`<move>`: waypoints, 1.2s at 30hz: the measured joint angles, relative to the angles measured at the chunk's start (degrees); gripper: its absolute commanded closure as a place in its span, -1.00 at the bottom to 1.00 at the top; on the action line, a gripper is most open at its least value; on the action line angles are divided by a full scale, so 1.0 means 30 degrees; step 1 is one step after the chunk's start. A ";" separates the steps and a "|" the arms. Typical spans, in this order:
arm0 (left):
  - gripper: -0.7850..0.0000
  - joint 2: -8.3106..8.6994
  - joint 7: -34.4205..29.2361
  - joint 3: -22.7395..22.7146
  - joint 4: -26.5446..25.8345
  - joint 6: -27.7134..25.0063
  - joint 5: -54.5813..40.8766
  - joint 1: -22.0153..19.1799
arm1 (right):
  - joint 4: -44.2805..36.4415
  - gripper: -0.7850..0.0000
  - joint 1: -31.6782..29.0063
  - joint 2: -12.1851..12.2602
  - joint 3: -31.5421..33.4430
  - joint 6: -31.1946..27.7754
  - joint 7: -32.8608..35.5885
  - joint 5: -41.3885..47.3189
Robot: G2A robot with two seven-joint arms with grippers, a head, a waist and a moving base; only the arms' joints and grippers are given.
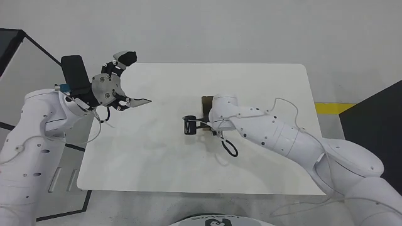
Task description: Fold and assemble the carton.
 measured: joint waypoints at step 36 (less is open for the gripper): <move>-1.00 0.0000 0.0000 0.0000 0.0000 0.0000 0.0000 0.0000 | -0.7238 -1.00 -0.2982 0.2851 0.9905 0.4569 0.1717 0.5031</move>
